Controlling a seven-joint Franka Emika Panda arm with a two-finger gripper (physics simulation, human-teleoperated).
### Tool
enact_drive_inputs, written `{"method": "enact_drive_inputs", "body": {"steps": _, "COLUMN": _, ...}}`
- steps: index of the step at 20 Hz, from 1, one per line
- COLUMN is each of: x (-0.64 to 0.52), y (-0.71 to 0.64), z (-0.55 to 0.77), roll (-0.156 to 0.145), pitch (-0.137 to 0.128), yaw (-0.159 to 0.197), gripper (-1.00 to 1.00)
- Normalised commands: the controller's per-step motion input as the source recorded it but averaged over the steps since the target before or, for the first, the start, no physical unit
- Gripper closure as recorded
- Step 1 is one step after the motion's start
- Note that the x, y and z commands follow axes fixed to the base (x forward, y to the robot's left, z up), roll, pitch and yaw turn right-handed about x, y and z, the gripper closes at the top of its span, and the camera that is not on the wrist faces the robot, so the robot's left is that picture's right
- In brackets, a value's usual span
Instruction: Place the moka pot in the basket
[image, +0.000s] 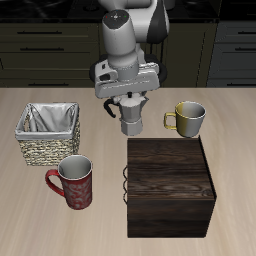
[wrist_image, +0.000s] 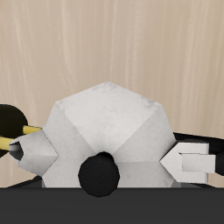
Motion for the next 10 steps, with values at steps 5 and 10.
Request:
{"method": "enact_drive_inputs", "body": {"steps": 5, "x": -0.12, "y": -0.06, "z": 0.62, "roll": 0.022, "pitch": -0.094, "yaw": 0.014, "gripper": 1.0}}
{"method": "enact_drive_inputs", "body": {"steps": 10, "x": 0.02, "y": -0.14, "z": 0.36, "roll": -0.023, "pitch": -0.051, "yaw": -0.011, "gripper": 1.0}}
